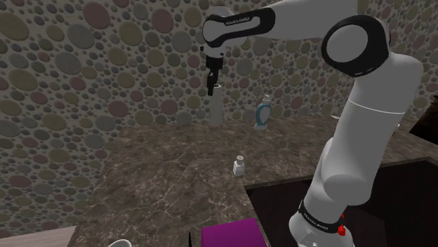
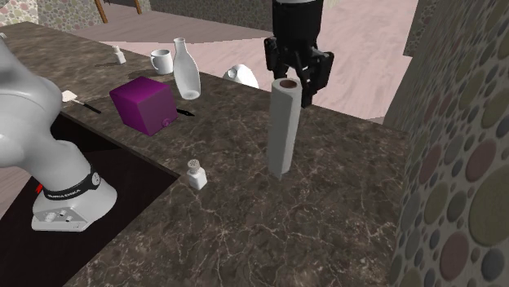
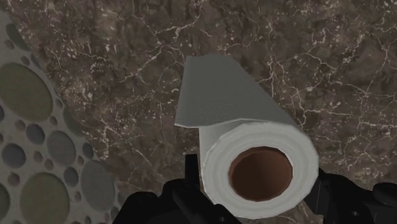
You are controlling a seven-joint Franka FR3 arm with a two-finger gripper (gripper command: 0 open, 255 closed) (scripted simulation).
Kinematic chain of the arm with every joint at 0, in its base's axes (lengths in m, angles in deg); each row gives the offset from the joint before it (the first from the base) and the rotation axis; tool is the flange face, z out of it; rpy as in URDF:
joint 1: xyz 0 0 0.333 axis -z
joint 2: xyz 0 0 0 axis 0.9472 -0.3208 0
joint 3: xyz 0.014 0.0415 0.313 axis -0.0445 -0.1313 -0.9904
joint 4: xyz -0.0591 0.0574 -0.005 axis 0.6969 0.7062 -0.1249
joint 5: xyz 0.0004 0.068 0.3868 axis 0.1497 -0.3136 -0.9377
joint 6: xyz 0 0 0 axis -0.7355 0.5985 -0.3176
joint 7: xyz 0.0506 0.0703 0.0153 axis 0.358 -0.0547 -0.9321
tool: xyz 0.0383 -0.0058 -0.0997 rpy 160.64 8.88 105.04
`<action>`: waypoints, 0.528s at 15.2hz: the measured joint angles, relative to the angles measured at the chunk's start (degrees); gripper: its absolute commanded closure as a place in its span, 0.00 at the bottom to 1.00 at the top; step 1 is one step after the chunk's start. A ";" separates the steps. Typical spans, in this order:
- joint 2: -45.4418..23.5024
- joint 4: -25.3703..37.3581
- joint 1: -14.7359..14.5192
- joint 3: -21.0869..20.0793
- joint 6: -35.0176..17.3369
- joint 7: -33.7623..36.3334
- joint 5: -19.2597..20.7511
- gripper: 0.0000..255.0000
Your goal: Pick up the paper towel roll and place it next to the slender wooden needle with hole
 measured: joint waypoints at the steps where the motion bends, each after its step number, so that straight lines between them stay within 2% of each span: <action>1: 1.03 -0.80 -0.59 -0.57 0.22 1.25 0.38 1.00; 8: 7.55 -3.50 -4.80 -5.48 4.09 10.67 2.26 1.00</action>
